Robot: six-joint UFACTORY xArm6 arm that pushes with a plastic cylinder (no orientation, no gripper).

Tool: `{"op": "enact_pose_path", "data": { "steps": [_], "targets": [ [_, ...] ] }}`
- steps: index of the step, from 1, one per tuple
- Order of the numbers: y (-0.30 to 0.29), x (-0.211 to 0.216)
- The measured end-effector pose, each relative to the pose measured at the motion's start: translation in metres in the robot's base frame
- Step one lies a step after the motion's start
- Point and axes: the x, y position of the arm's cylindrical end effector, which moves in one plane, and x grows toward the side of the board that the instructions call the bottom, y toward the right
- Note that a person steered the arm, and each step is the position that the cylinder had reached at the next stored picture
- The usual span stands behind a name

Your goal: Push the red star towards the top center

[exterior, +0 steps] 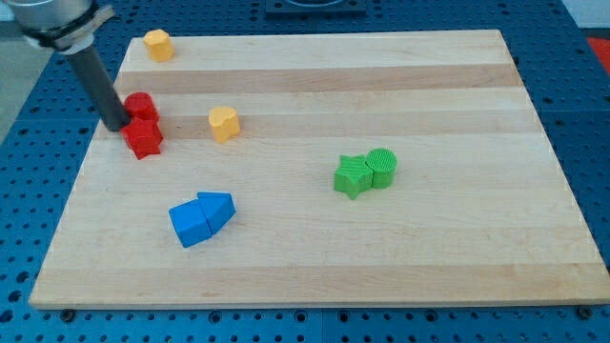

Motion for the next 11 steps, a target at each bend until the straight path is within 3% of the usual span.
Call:
{"op": "enact_pose_path", "data": {
  "steps": [1, 3, 6, 8, 9, 11],
  "targets": [
    [0.006, 0.004],
    [-0.046, 0.013],
    [-0.012, 0.047],
    [0.044, -0.007],
    [0.044, -0.007],
    [0.008, 0.041]
  ]
}}
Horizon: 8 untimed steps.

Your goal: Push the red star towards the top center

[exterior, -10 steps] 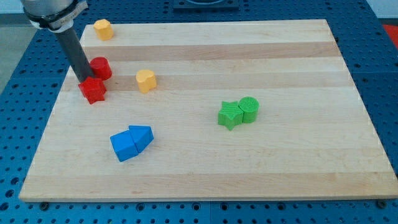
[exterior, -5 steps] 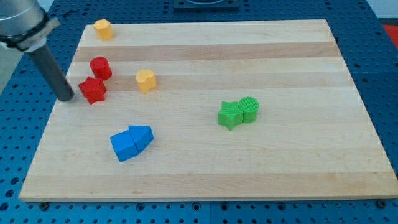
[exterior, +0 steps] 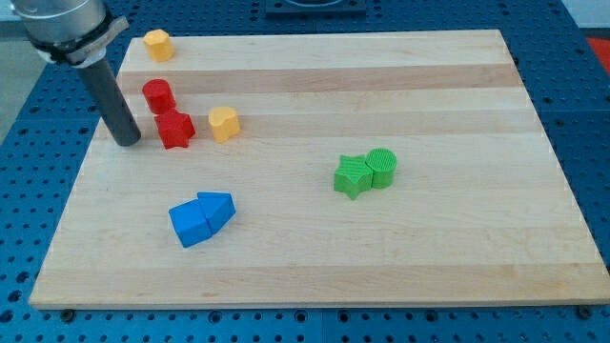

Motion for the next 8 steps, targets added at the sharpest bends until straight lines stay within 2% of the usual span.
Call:
{"op": "enact_pose_path", "data": {
  "steps": [1, 4, 7, 8],
  "targets": [
    [0.016, 0.007],
    [0.138, -0.061],
    [0.198, -0.112],
    [0.199, -0.104]
  ]
}}
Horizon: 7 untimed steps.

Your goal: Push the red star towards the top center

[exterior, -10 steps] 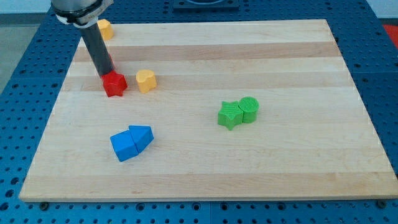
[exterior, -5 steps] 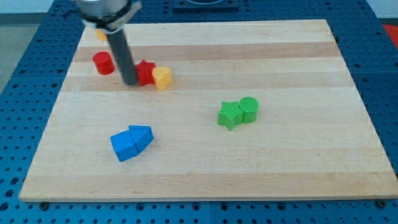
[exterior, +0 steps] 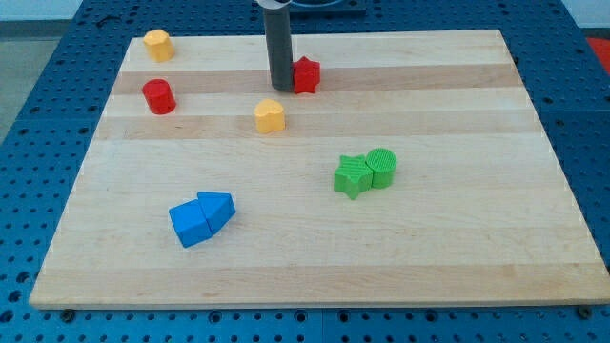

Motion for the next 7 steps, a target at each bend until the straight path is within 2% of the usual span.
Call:
{"op": "enact_pose_path", "data": {
  "steps": [3, 7],
  "targets": [
    [0.029, 0.030],
    [0.029, -0.011]
  ]
}}
